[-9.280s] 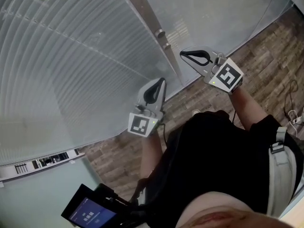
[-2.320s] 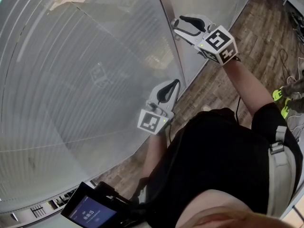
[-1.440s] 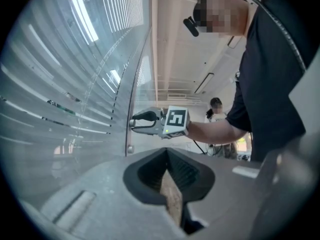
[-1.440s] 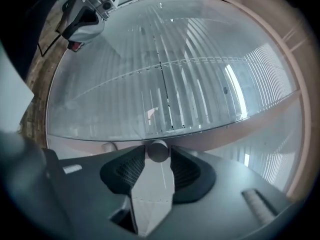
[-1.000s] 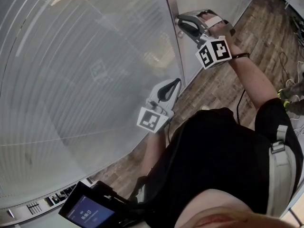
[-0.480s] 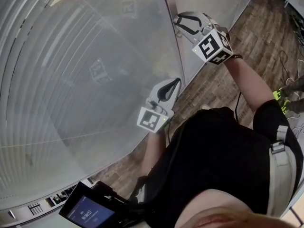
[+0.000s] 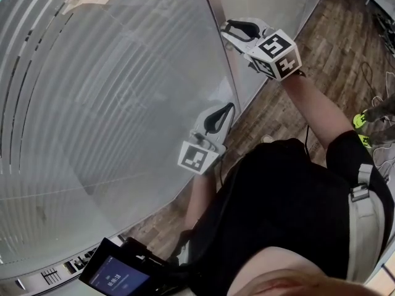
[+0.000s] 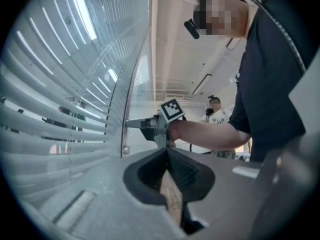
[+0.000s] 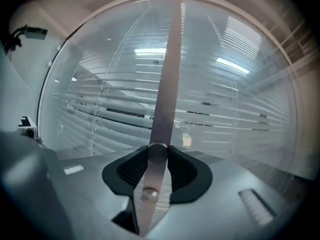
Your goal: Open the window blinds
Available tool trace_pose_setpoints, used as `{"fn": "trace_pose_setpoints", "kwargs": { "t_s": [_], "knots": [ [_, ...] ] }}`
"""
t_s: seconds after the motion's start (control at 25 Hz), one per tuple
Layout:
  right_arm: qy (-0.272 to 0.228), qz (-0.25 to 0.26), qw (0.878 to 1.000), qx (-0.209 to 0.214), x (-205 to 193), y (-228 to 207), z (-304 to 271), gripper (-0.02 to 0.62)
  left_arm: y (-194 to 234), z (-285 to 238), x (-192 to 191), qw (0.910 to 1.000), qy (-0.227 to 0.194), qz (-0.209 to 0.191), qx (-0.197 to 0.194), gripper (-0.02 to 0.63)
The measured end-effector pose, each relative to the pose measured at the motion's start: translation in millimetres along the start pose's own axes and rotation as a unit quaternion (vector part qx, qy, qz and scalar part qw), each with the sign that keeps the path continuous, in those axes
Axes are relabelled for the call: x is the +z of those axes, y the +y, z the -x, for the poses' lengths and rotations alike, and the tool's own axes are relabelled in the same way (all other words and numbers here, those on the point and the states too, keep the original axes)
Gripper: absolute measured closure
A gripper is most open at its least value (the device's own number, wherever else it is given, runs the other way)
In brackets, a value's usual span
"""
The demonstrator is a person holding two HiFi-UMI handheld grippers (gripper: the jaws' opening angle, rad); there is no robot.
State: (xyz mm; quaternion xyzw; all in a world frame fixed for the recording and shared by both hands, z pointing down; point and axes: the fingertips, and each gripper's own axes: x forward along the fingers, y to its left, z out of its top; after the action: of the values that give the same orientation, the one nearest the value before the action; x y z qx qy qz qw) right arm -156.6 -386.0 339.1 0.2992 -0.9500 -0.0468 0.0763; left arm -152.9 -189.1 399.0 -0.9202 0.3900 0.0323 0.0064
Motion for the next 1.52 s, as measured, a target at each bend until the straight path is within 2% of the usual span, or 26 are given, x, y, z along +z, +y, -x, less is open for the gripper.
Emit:
{"fn": "trace_pose_setpoints", "kwargs": {
  "t_s": [0.16, 0.28, 0.36, 0.6, 0.88, 0.96, 1.04, 1.16, 1.24, 1.32, 1.44, 1.52],
  "knots": [
    [0.000, -0.068, 0.998, 0.005, 2, 0, 0, 0.468, 0, 2, 0, 1.0000, 0.001, -0.002, -0.001, 0.603],
    [-0.005, -0.132, 0.991, 0.012, 2, -2, 1, 0.468, -1, 1, -1, 1.0000, 0.001, -0.001, -0.002, 0.603],
    [-0.011, -0.156, 0.988, 0.015, 2, -3, 2, 0.468, -1, 0, -1, 1.0000, 0.001, 0.000, -0.002, 0.603],
    [-0.015, -0.153, 0.988, 0.012, 2, -2, 3, 0.468, -1, 1, -2, 1.0000, 0.004, -0.002, -0.003, 0.603],
    [-0.020, -0.113, 0.993, 0.008, 4, -1, 2, 0.462, -4, 0, -2, 1.0000, -0.001, 0.005, -0.005, 0.603],
    [-0.025, -0.068, 0.997, -0.001, 7, 0, 4, 0.457, -3, 1, -2, 1.0000, -0.002, 0.006, -0.003, 0.603],
    [-0.022, 0.006, 1.000, -0.017, 10, 4, 7, 0.439, -1, 3, -2, 1.0000, -0.003, 0.006, -0.001, 0.603],
    [-0.013, 0.143, 0.989, -0.027, 13, 15, 12, 0.398, 1, 5, -2, 1.0000, -0.005, 0.006, 0.002, 0.603],
    [-0.003, 0.238, 0.971, -0.034, 11, 19, 15, 0.387, 2, 4, -3, 0.9999, -0.004, 0.009, 0.004, 0.603],
    [0.012, 0.319, 0.947, -0.036, 6, 22, 17, 0.377, 1, 3, -4, 0.9999, -0.003, 0.012, 0.006, 0.603],
    [0.029, 0.420, 0.906, -0.037, -1, 24, 17, 0.377, 0, 3, -5, 0.9999, -0.003, 0.014, 0.005, 0.603],
    [0.038, 0.468, 0.882, -0.039, -3, 23, 16, 0.379, -1, 2, -5, 0.9999, -0.003, 0.015, 0.004, 0.603]
  ]
}}
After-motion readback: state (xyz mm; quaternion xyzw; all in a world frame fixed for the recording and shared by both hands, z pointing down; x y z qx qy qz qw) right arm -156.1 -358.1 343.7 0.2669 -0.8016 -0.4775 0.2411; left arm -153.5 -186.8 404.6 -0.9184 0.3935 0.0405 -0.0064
